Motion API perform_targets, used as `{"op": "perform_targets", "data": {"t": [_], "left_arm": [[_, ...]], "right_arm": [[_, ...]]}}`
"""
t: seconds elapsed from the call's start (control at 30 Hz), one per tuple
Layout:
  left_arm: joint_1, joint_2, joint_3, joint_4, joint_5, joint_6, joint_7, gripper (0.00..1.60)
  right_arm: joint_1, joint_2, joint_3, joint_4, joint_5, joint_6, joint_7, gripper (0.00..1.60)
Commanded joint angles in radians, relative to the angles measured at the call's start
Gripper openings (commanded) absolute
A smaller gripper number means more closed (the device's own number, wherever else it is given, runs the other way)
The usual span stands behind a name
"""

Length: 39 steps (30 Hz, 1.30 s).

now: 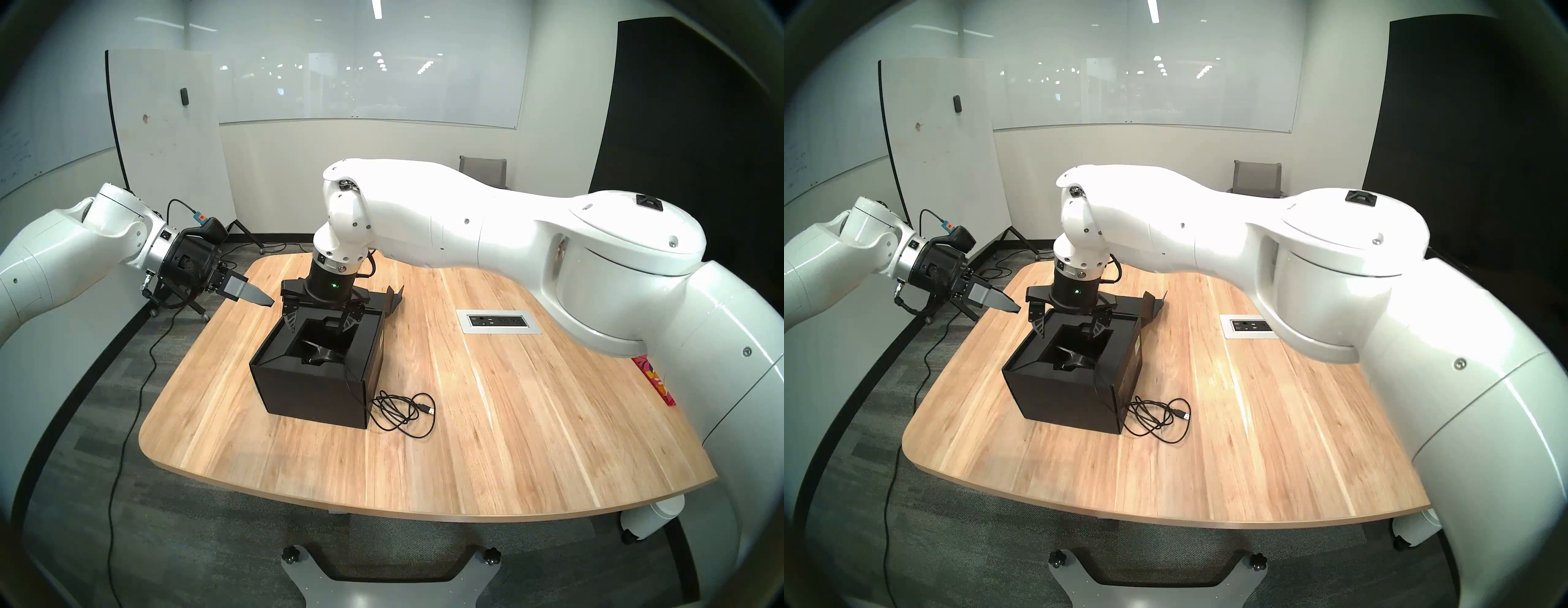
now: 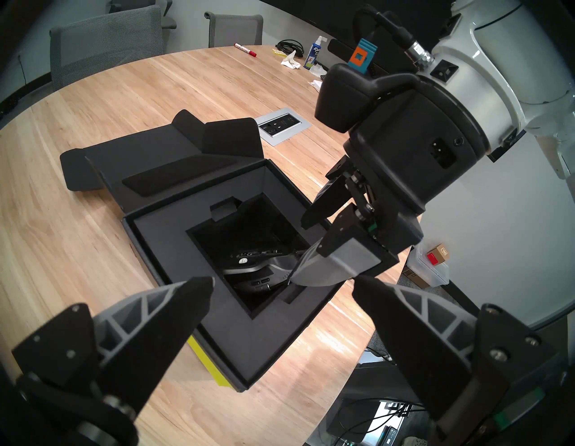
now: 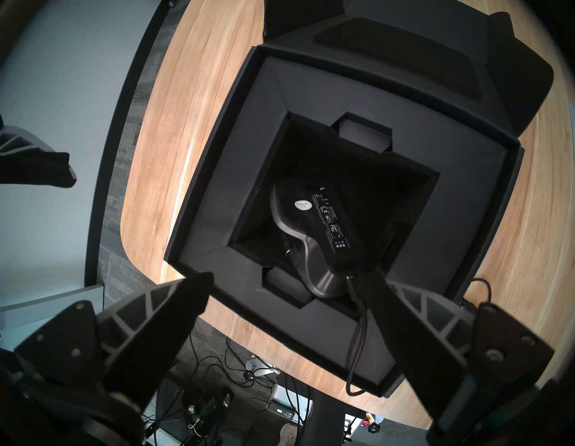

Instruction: Open the box and place the mouse inside

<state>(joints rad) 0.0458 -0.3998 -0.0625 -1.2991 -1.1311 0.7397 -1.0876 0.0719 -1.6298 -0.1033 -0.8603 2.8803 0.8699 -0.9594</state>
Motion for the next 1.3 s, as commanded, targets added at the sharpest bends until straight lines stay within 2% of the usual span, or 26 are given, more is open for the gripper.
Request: {"op": "perform_targets", "data": {"t": [0.0,0.3,0.4,0.47,0.57,0.97,1.1,1.2,1.27], "left_arm": [[-0.019,-0.002,-0.014,0.0,-0.006,-0.002,-0.024,1.6],[-0.019,-0.001,-0.014,-0.001,-0.008,-0.002,-0.02,1.6],[-0.018,-0.001,-0.014,-0.002,-0.008,-0.002,-0.016,1.6],[-0.018,-0.001,-0.014,-0.003,-0.009,-0.002,-0.016,1.6],[-0.018,-0.001,-0.014,-0.003,-0.009,-0.002,-0.013,1.6],[-0.018,0.0,-0.014,-0.004,-0.009,-0.002,-0.01,1.6],[-0.018,0.0,-0.014,-0.004,-0.009,-0.002,-0.01,1.6],[-0.018,0.0,-0.014,-0.004,-0.01,-0.002,-0.011,1.6],[-0.018,0.0,-0.014,-0.004,-0.01,-0.002,-0.012,1.6]], "right_arm": [[0.028,0.006,0.004,-0.009,-0.001,-0.001,-0.102,1.6],[0.045,0.037,-0.001,-0.062,-0.001,-0.026,-0.111,1.6],[0.046,0.088,0.006,-0.137,-0.001,-0.062,-0.139,1.6],[0.054,0.102,-0.006,-0.158,-0.001,-0.068,-0.116,1.6],[0.059,0.144,0.005,-0.236,-0.001,-0.092,-0.158,1.6],[0.07,0.246,0.006,-0.424,-0.001,-0.177,-0.219,1.6],[0.069,0.278,0.015,-0.492,-0.001,-0.222,-0.247,1.6],[0.062,0.319,0.033,-0.575,-0.001,-0.286,-0.291,1.6],[0.056,0.328,0.045,-0.593,-0.001,-0.312,-0.315,1.6]]}}
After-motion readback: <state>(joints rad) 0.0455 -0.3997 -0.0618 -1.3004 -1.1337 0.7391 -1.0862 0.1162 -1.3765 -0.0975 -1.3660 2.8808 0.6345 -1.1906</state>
